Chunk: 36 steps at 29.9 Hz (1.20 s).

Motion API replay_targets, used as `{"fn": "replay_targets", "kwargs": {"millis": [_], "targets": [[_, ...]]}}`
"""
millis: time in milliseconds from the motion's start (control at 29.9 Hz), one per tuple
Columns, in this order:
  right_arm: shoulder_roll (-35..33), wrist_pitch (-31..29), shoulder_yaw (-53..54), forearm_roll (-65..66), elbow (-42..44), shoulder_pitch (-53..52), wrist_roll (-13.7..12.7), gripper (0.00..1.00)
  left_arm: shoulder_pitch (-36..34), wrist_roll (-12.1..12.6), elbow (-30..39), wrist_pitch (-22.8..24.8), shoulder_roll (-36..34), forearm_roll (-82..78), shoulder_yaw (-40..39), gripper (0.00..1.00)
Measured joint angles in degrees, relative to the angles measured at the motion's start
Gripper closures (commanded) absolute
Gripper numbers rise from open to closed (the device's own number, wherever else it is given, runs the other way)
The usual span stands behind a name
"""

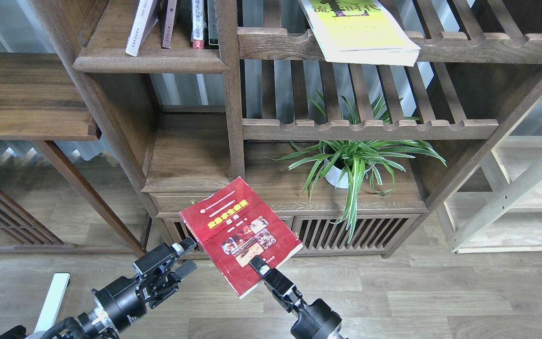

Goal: Organize books on shelf
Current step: 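Pass the red book from the right gripper to the left gripper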

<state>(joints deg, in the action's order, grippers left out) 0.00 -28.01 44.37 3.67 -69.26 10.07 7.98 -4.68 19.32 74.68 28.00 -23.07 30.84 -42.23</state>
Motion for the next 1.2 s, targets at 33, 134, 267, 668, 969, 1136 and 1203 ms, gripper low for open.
{"fn": "replay_targets", "kwargs": {"millis": [33,134,267,668,969,1136,1203], "targets": [[0.0,0.0,-0.5,0.1,0.0,0.0,0.1,0.92,0.0,0.0,0.0,0.0,0.0,0.0,0.0,0.13],[0.0,0.0,-1.6,0.3,0.0,-0.1,0.5,0.91,0.1,0.0,-0.1,0.0,0.4,0.0,0.1,0.15],[0.0,0.0,-2.1,1.2,0.0,-0.1,0.8,0.89,0.0,0.0,-0.1,0.0,1.2,0.0,0.5,0.17],[0.0,1.0,-2.8,2.4,0.0,-0.1,1.8,0.89,-0.1,0.0,-0.1,0.0,1.9,0.2,2.2,0.36],[0.0,1.0,-3.5,2.4,0.0,-0.1,1.8,0.89,-0.5,0.0,-0.1,0.0,2.2,0.6,2.2,0.43],[0.0,1.0,-3.8,2.4,0.0,-0.1,1.8,0.89,-0.5,0.0,-0.1,0.0,2.2,0.7,2.2,0.51],[0.0,1.0,-3.8,2.4,0.0,-0.1,1.8,0.89,-0.5,0.0,-0.1,0.0,2.2,0.8,2.2,0.58]]}}
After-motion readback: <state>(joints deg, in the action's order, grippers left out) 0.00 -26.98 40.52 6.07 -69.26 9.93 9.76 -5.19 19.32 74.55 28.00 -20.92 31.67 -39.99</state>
